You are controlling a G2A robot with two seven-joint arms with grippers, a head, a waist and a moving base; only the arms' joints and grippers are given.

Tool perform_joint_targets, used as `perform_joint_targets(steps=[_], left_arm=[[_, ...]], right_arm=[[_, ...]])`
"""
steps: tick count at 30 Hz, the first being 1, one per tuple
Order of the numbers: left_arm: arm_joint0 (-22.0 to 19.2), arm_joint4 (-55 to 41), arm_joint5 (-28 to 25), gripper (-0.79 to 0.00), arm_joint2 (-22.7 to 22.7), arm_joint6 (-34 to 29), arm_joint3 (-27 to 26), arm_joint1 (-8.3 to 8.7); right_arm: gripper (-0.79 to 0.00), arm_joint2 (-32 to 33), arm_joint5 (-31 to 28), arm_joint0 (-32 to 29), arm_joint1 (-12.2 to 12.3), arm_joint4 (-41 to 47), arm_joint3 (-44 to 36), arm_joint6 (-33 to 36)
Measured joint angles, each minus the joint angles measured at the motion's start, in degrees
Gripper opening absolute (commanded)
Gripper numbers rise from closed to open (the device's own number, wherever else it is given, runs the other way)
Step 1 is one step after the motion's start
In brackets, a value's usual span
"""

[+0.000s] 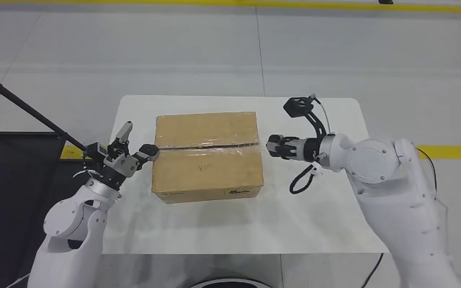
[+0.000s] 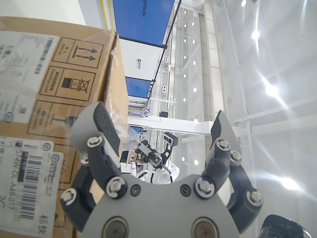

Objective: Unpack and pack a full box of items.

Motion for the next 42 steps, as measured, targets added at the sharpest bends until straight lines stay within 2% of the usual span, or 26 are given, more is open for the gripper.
perform_joint_targets(steps=[20, 42], left_arm=[[1.0, -0.6, 0.0, 0.000, -0.5, 0.2, -0.2, 0.34], [1.6, -1.0, -0.1, 0.000, -0.5, 0.5, -0.1, 0.62]], right_arm=[[-0.785, -5.3, 2.8, 3.5, -0.6, -4.1, 4.7, -1.4], [-0.785, -8.3, 2.6, 6.2, -1.4, -4.5, 9.7, -1.9]])
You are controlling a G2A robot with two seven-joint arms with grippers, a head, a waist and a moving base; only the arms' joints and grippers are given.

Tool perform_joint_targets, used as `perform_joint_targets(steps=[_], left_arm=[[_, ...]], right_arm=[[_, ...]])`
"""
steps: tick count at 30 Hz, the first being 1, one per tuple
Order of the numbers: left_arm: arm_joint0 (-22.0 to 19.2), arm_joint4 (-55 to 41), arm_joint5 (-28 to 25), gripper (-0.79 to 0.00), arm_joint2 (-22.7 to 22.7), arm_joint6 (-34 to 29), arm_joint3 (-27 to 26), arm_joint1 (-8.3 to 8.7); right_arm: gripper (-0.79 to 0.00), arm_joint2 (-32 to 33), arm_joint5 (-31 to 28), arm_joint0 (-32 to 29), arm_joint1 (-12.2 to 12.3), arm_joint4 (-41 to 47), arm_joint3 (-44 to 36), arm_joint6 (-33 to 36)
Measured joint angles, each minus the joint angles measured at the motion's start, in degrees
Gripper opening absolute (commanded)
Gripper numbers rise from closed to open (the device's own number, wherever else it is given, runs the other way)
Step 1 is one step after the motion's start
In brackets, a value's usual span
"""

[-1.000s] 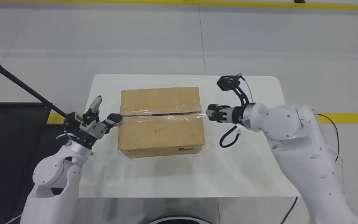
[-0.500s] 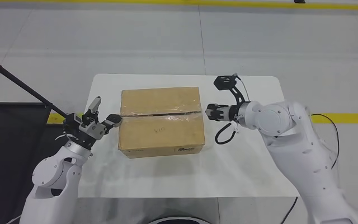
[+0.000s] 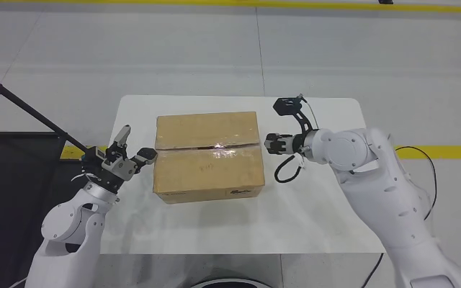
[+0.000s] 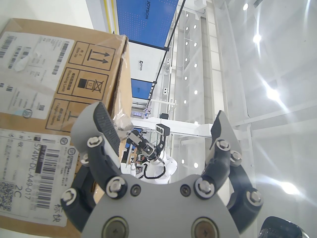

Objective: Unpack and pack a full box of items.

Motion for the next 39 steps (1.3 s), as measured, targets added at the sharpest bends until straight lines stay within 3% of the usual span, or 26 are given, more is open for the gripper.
perform_joint_targets(steps=[12, 24, 29, 30, 31, 39], left_arm=[[0.1, 0.1, 0.1, 0.000, -0.1, -0.1, -0.1, 0.19], [0.5, -0.3, -0.4, 0.000, -0.2, 0.2, -0.1, 0.29], [0.6, -0.4, -0.5, 0.000, -0.3, 0.2, -0.3, 0.34], [0.6, -0.5, -0.6, 0.000, -0.3, 0.3, -0.3, 0.34], [0.6, -0.5, -0.6, 0.000, -0.3, 0.3, -0.5, 0.35], [0.4, -1.2, -1.3, 0.000, -0.6, 1.0, -2.0, 0.38]], right_arm=[[-0.563, -0.4, 0.6, 0.7, -0.2, 0.4, 1.5, 0.0], [-0.576, 2.0, 3.1, -0.3, 0.4, -1.6, -0.3, 0.0], [-0.650, 3.8, 4.7, -1.2, 0.7, -2.3, -2.9, -1.9], [-0.690, 4.2, 4.7, -1.5, 0.7, -1.9, -3.5, -2.6], [-0.785, 4.5, 4.6, -1.7, 0.7, -1.2, -4.1, -3.4], [-0.785, 1.7, -0.7, -1.3, -0.7, 8.7, -1.3, -6.6]])
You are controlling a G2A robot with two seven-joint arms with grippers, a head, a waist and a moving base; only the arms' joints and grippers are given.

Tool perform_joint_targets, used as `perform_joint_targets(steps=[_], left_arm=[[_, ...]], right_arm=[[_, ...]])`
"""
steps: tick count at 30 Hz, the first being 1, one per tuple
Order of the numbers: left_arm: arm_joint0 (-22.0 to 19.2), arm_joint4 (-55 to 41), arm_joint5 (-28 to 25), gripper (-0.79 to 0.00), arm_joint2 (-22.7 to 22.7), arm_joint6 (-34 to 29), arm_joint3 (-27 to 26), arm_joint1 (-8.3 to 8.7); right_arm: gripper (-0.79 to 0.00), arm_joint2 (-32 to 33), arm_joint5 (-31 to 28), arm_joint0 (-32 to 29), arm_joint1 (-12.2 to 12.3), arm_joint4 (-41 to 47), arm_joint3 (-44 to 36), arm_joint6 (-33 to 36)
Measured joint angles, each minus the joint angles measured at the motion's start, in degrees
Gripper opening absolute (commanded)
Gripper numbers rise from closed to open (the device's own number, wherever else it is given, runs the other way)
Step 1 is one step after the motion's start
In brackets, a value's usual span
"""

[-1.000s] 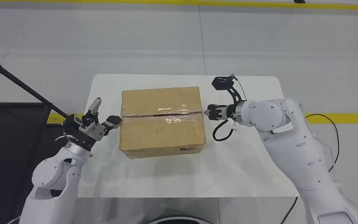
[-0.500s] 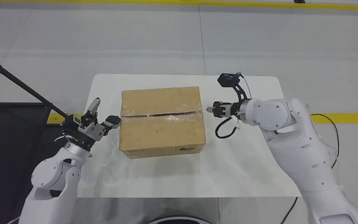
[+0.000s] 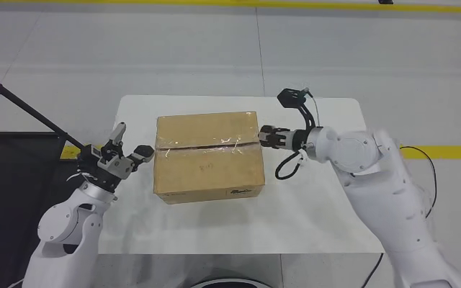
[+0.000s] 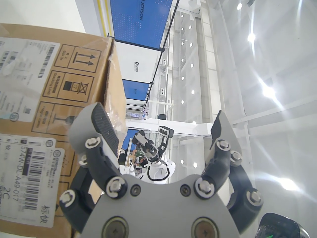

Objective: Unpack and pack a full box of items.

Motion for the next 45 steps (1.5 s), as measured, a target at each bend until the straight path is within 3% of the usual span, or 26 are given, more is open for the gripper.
perform_joint_targets(steps=[6, 15, 28, 37, 45], left_arm=[[0.0, -0.5, -0.4, 0.000, -1.2, 0.6, -0.8, 0.08], [0.4, 0.6, -1.1, 0.000, -2.8, 1.2, 0.9, 0.26], [1.2, 3.0, -2.1, 0.000, 1.5, -0.6, 2.7, 0.15], [1.2, 2.7, -2.6, 0.000, 2.9, -0.1, 2.4, 0.02], [1.2, 1.9, -3.1, 0.000, 2.7, 0.4, 2.3, 0.00]], right_arm=[[-0.785, -3.1, -2.6, 2.2, -1.4, 5.8, 5.8, -2.2], [-0.785, -6.6, -1.5, 4.8, -2.9, 9.1, 12.4, -2.7], [-0.785, -12.2, -0.6, 8.7, -5.7, 12.6, 16.9, -4.0], [-0.785, -17.8, -2.8, 12.1, -9.2, 17.2, 20.9, -8.1], [-0.785, -25.0, -5.2, 16.3, -14.1, 20.9, 26.5, -10.8]])
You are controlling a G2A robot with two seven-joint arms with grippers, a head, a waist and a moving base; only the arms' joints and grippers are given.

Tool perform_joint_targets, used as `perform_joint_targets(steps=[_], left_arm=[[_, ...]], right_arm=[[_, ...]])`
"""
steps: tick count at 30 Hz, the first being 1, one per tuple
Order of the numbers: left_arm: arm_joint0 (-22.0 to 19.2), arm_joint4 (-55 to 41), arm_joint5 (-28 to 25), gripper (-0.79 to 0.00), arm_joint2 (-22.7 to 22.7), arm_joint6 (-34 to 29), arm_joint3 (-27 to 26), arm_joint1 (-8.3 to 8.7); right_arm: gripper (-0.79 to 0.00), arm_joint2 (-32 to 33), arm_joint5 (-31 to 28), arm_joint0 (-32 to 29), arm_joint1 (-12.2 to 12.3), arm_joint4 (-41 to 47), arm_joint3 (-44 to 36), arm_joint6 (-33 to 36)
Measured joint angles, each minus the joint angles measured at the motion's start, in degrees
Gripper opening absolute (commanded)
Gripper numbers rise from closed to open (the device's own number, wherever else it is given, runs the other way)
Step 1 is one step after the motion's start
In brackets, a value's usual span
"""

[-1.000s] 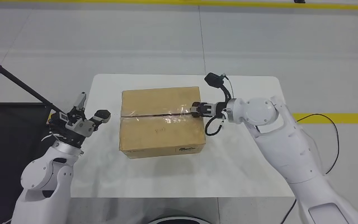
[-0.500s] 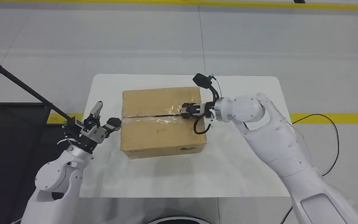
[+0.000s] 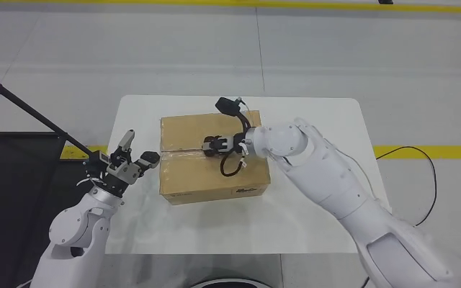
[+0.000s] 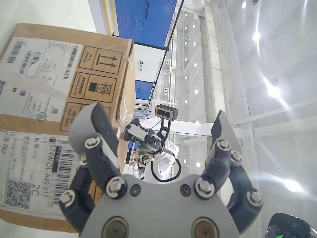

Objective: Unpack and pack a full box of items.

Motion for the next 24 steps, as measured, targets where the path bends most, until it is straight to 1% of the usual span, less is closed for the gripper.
perform_joint_targets(steps=[8, 12, 17, 20, 24], left_arm=[[0.5, -0.6, -0.4, 0.000, -0.7, 0.0, 0.0, 0.04], [0.8, -0.9, -0.4, 0.000, -1.1, 0.0, -0.1, 0.06], [1.0, -1.3, -0.3, 0.000, -1.8, -0.2, -0.2, 0.12], [1.0, -1.5, -0.2, 0.000, -2.3, -0.3, -0.1, 0.18], [1.1, -1.7, -0.1, 0.000, -2.9, -0.6, -0.1, 0.24]], right_arm=[[-0.785, -5.2, -1.7, 3.7, -5.5, 2.7, 5.8, -5.1], [-0.785, -7.0, -3.0, 5.2, -8.2, 4.2, 8.4, -6.1], [-0.785, -9.2, -4.4, 7.0, -11.6, 5.9, 12.5, -5.5], [-0.785, -9.6, -5.7, 7.9, -13.1, 6.9, 15.3, -4.9], [-0.785, -9.5, -6.6, 8.8, -14.4, 7.2, 18.2, -3.8]])
